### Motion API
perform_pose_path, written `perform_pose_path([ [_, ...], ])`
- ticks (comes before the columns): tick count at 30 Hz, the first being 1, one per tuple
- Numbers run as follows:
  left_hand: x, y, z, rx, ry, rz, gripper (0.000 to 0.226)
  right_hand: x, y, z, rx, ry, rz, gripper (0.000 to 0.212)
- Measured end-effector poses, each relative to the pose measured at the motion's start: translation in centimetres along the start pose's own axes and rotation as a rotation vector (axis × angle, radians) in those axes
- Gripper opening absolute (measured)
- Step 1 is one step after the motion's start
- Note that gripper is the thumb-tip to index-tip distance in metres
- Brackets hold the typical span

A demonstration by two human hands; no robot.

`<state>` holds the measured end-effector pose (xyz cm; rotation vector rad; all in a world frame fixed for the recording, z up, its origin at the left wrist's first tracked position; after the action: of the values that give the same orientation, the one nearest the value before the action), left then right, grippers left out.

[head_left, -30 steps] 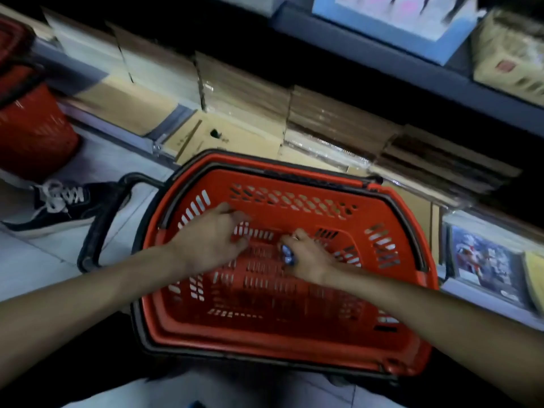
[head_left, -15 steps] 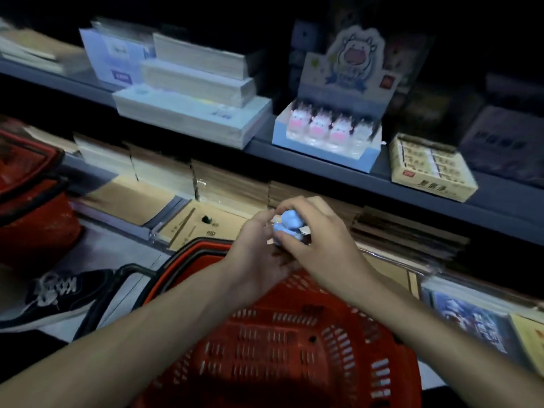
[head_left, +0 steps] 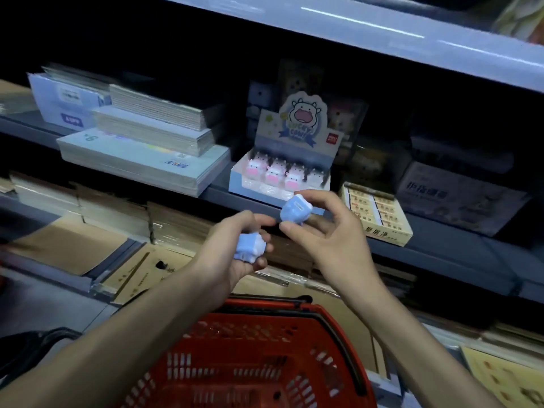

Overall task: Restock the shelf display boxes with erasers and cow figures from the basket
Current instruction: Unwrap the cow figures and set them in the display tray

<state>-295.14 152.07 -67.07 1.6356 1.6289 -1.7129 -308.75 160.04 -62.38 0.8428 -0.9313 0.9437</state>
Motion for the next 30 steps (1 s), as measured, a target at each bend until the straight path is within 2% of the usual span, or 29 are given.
perform_pose_path([
  [3, -0.5, -0.5, 0.3, 0.059, -0.032, 0.102, 0.031, 0.0, 0.2, 0.4, 0.000, 0.054, -0.036, 0.043],
  [6, -0.4, -0.7, 0.3, 0.110, -0.077, 0.217, 0.041, -0.3, 0.2, 0.5, -0.026, 0.152, -0.189, 0.047],
  [9, -0.3, -0.9, 0.2, 0.099, -0.138, 0.233, 0.032, -0.4, 0.1, 0.6, -0.036, 0.232, -0.331, 0.049],
  [14, -1.1, -1.2, 0.5, 0.117, -0.249, 0.265, 0.023, 0.5, 0.4, 0.9, -0.029, 0.091, -0.088, 0.026],
  [18, -1.4, -1.4, 0.7, 0.110, -0.357, 0.351, 0.024, 0.1, 1.4, 1.6, -0.142, -0.044, -0.060, 0.025],
  [22, -1.8, -1.7, 0.8, 0.083, -0.523, 0.486, 0.025, 0.0, 2.3, 1.9, -0.087, -0.170, 0.015, 0.023],
  [25, -1.8, -1.8, 1.1, 0.027, -0.665, 0.679, 0.023, 0.7, 2.9, 1.9, -0.092, -0.146, -0.033, 0.020],
  [27, -1.9, -1.8, 1.5, -0.068, -0.692, 0.885, 0.026, 1.0, 3.5, 2.5, -0.175, -0.138, -0.086, 0.020],
  [30, -2.1, -1.8, 2.0, -0.178, -0.669, 1.265, 0.048, 1.1, 4.8, 4.6, -0.269, -0.083, -0.323, 0.023],
])
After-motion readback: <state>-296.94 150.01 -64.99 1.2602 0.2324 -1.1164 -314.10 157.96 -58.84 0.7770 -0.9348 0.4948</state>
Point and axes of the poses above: each hand's wrist, its own z-axis towards the middle knuckle, its own y-axis out of the back of the hand, x = y × z, the point moved 2 cm from there along z, towards the middle knuckle, and after that the axes turned 2 degrees about y, right-handed, at the moved point
